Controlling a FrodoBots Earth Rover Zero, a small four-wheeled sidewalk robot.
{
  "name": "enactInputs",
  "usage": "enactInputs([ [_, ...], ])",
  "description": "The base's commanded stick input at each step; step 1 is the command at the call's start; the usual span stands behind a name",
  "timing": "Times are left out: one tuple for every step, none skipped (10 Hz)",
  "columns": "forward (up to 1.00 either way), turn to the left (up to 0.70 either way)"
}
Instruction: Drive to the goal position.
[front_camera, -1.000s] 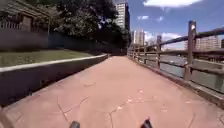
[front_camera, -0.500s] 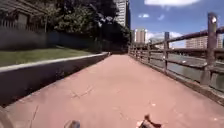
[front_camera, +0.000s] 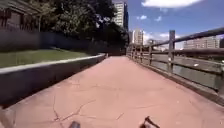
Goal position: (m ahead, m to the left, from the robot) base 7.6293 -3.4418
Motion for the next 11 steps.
enactInputs([
  [1.0,0.0],
  [1.0,0.0],
  [1.0,0.0],
  [1.0,0.0],
  [1.0,-0.38],
  [1.0,-0.4],
  [1.0,-0.4],
  [1.0,-0.4],
  [1.0,0.0],
  [1.0,0.0],
  [1.0,0.0],
])
